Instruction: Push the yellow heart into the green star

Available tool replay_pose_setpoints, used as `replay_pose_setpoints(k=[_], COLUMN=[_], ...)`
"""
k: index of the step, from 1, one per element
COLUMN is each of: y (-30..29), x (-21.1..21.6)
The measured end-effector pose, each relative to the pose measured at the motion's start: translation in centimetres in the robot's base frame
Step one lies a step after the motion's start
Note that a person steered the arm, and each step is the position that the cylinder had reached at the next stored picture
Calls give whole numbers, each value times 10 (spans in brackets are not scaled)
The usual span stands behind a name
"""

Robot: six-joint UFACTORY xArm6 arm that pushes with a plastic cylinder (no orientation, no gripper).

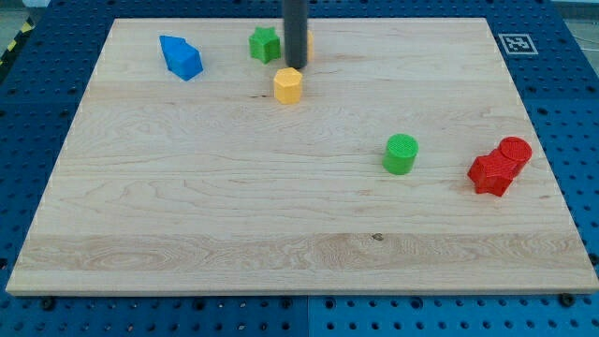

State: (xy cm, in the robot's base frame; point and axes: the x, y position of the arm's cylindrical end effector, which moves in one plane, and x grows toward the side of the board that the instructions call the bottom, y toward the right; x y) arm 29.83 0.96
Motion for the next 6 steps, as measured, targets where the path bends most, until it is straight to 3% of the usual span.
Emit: replay_pose_setpoints(k=[2,3,4,6], y=[77,84,64,-7], x=[4,-3,-34,-45])
